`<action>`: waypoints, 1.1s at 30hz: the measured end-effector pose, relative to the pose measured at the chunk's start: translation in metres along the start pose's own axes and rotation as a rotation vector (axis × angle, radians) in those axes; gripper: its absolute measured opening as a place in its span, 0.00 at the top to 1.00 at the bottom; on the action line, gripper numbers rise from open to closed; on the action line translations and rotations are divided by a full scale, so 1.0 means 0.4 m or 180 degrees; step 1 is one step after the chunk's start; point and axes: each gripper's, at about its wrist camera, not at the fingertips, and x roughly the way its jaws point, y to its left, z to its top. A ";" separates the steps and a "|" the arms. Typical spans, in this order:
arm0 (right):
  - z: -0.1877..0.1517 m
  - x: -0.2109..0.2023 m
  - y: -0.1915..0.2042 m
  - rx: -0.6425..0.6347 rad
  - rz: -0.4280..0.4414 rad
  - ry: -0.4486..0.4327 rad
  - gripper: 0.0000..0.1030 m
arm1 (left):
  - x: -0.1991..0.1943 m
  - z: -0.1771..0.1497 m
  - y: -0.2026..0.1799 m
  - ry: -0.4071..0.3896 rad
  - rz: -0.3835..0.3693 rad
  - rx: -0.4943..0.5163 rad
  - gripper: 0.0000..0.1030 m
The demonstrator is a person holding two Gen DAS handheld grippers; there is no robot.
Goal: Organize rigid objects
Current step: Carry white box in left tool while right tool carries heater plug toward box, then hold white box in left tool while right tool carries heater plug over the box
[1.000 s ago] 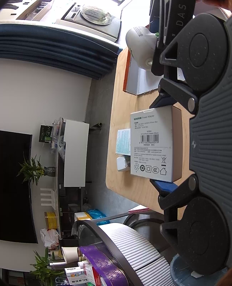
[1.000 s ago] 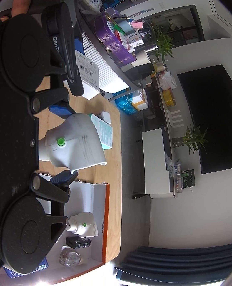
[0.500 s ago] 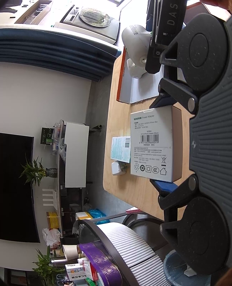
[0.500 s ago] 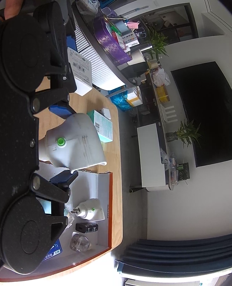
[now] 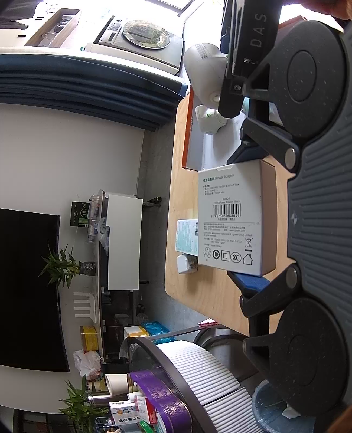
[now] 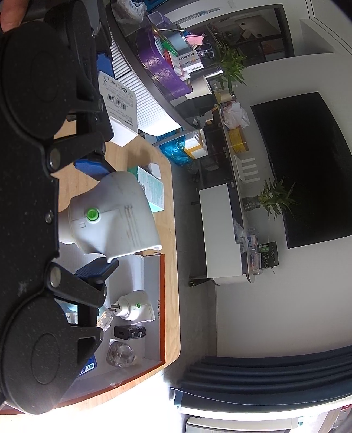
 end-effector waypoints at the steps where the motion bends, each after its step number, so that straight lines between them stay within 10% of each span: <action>1: 0.000 -0.004 -0.001 0.0001 -0.0003 -0.0008 0.26 | -0.002 0.000 -0.001 -0.0007 -0.0007 0.0003 0.24; 33: -0.016 -0.095 -0.131 0.0219 -0.0288 -0.0151 0.26 | 0.006 -0.020 -0.134 0.0084 -0.0319 0.0221 0.24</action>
